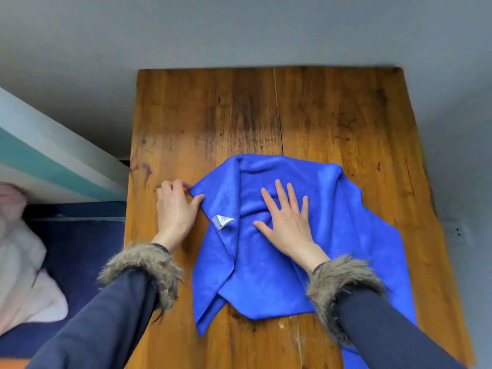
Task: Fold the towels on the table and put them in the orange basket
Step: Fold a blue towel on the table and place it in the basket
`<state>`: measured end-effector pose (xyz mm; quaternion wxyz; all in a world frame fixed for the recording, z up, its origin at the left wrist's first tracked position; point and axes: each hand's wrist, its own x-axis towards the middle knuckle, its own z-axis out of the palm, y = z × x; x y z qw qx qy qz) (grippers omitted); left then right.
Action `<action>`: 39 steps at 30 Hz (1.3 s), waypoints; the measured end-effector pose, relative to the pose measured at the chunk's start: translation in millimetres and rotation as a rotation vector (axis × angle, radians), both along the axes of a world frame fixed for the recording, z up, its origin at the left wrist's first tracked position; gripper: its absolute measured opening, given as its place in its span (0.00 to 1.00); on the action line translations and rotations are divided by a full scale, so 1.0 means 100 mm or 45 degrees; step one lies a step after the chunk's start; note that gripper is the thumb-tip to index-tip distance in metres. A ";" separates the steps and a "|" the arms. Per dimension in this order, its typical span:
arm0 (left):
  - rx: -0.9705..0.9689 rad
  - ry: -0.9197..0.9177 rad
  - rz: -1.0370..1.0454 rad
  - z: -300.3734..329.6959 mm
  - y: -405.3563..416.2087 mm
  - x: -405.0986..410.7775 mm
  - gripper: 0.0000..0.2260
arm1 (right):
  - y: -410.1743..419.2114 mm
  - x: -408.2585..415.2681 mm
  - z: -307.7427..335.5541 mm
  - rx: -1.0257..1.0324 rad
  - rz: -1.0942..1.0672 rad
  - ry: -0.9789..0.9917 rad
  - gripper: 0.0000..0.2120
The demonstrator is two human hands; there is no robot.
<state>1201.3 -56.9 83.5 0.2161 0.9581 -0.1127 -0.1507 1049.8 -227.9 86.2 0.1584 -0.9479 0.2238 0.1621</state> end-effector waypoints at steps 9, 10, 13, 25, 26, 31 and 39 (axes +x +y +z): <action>0.134 -0.281 0.006 0.19 0.19 0.59 0.09 | -0.08 -0.09 -0.05 -0.006 0.058 -0.061 0.34; 0.106 -0.323 0.021 0.23 0.19 0.59 0.11 | -0.06 -0.06 -0.03 -0.009 0.032 -0.091 0.31; 0.030 -0.389 -0.073 0.26 0.15 0.32 0.13 | 0.06 0.04 -0.02 -0.036 -0.040 -0.172 0.27; 0.234 -0.209 -0.593 -0.07 0.29 0.32 0.29 | 0.05 0.38 -0.02 -0.001 0.216 0.013 0.38; 0.263 -0.218 -0.586 -0.05 0.29 0.40 0.26 | 0.04 0.44 -0.01 -0.001 0.244 0.023 0.39; 0.190 -0.261 -0.597 0.01 0.19 0.16 0.27 | 0.05 0.58 -0.01 -0.065 0.172 -0.042 0.36; 0.180 -0.242 -0.582 -0.36 0.54 -0.52 0.25 | 0.43 0.14 -0.21 -0.140 0.161 -0.051 0.33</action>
